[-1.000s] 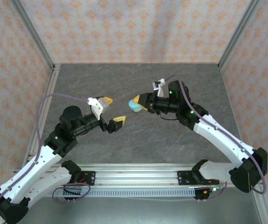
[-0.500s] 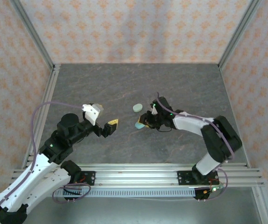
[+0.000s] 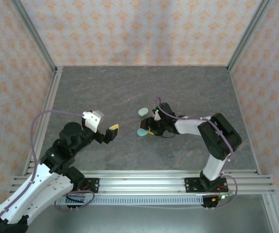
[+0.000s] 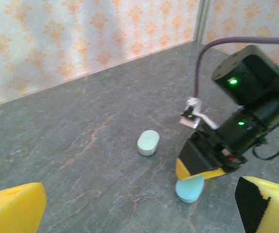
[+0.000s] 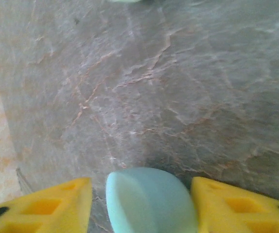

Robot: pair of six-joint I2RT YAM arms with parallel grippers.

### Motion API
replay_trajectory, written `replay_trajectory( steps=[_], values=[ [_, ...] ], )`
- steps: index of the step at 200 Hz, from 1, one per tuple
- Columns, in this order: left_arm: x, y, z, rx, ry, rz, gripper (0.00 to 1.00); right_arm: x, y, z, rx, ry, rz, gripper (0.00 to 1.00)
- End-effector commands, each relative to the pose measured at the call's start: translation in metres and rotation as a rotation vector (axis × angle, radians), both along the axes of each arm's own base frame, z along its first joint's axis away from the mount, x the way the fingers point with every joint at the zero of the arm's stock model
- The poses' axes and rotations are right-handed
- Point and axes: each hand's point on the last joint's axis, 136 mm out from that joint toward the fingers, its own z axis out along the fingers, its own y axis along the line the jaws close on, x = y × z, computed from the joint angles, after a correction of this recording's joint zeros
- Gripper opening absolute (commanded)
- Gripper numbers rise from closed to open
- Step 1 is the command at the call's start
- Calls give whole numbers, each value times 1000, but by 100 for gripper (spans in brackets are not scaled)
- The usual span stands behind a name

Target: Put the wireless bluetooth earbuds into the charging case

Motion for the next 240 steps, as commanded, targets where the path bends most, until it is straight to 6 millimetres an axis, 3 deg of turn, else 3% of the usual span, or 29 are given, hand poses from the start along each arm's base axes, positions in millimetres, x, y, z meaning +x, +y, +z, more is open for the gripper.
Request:
replay_trajectory(
  steps=[1, 25, 50, 78, 108, 125, 163, 184, 214, 240],
  values=[
    [9, 21, -7, 39, 11, 127, 100, 0, -31, 8, -137, -64, -37, 66],
    [16, 33, -2, 98, 3, 185, 100, 8, -66, 41, -282, -186, -73, 69],
    [32, 66, 4, 145, -11, 382, 100, 20, -115, 82, -514, -363, -137, 76],
    [48, 102, 1, 152, 2, 574, 100, 36, -180, 134, -789, -566, -317, 100],
    [61, 131, -20, 130, 12, 726, 100, 47, -234, 172, -1004, -769, -497, 99],
    [68, 140, -37, 174, -3, 758, 100, 54, -255, 171, -1050, -836, -559, 99],
    [80, 160, -77, 250, 49, 840, 100, 65, -303, 134, -1079, -832, -655, 99],
    [89, 170, -96, 266, 83, 876, 100, 69, -319, 114, -1078, -825, -688, 99],
    [102, 174, -108, 261, 77, 870, 100, 68, -336, 98, -942, -887, -813, 99],
    [113, 173, -106, 190, 65, 841, 100, 68, -344, 84, -882, -907, -868, 99]
  ],
)
